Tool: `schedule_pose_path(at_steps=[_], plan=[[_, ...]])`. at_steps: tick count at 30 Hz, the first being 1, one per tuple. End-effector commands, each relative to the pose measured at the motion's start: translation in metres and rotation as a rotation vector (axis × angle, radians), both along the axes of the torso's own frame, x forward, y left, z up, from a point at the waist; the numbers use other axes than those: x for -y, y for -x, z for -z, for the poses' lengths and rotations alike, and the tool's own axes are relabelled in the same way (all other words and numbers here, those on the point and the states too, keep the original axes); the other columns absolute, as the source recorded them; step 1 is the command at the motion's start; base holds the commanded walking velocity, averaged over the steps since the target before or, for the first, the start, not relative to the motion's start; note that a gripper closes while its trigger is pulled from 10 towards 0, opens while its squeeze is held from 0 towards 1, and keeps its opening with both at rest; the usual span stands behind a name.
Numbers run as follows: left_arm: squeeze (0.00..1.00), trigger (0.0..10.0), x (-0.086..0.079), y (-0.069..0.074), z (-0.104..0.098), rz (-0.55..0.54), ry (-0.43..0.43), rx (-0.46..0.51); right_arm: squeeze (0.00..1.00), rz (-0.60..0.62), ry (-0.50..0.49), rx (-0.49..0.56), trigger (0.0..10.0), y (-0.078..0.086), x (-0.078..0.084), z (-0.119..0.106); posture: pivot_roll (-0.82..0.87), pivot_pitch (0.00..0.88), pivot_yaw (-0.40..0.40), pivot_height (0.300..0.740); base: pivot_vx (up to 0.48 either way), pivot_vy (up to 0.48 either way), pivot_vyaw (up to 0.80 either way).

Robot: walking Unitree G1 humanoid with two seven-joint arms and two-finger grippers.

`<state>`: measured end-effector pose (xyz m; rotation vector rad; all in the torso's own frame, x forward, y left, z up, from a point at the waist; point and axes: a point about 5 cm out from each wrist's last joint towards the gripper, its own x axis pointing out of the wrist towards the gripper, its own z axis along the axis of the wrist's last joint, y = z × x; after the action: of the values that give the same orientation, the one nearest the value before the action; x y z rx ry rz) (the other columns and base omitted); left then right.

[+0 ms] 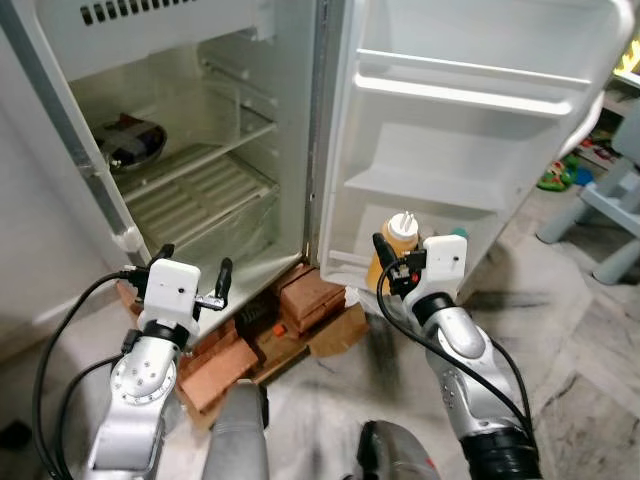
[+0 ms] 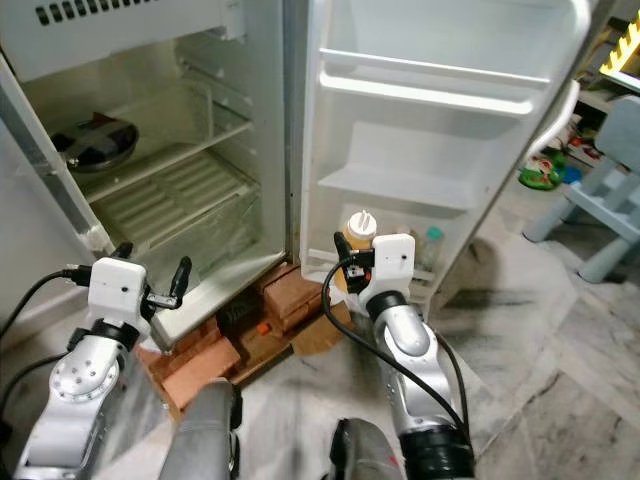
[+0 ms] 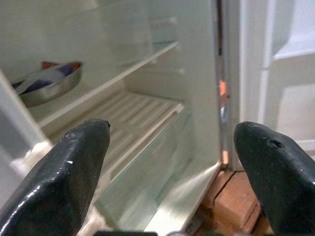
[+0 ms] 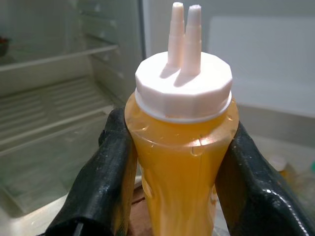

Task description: Restocking fridge

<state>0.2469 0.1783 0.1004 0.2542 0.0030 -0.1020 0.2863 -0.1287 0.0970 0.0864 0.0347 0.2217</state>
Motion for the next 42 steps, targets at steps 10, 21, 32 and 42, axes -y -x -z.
schedule_pose_path(at_steps=[10, 21, 32, 42], plan=[[0.0, 10.0, 0.0062, -0.0054, -0.0083, 0.025, 0.003, 0.035, 0.0, 0.014, 0.014, 0.033, 10.0, -0.0035, 0.0059, -0.0072, 0.1, 0.071, -0.074, 0.656, 0.332, 0.0, 0.0], [0.0, 10.0, 0.012, -0.0055, -0.0091, 0.056, 0.009, 0.039, 0.0, 0.019, -0.007, 0.034, 10.0, -0.0036, 0.0055, -0.0077, 0.1, 0.07, -0.072, 0.656, 0.377, 0.0, 0.0], [0.0, 10.0, 0.0131, -0.005, -0.009, 0.061, 0.013, 0.038, 0.0, 0.019, -0.002, 0.032, 10.0, -0.0031, 0.0058, -0.0073, 0.1, 0.065, -0.072, 0.656, 0.402, 0.0, -0.12], [0.0, 10.0, 0.0152, -0.0049, -0.0085, 0.066, 0.018, 0.038, 0.0, 0.014, 0.002, 0.027, 10.0, -0.0022, 0.0054, -0.0062, 0.1, 0.06, -0.07, 0.656, 0.393, 0.0, 0.0]])
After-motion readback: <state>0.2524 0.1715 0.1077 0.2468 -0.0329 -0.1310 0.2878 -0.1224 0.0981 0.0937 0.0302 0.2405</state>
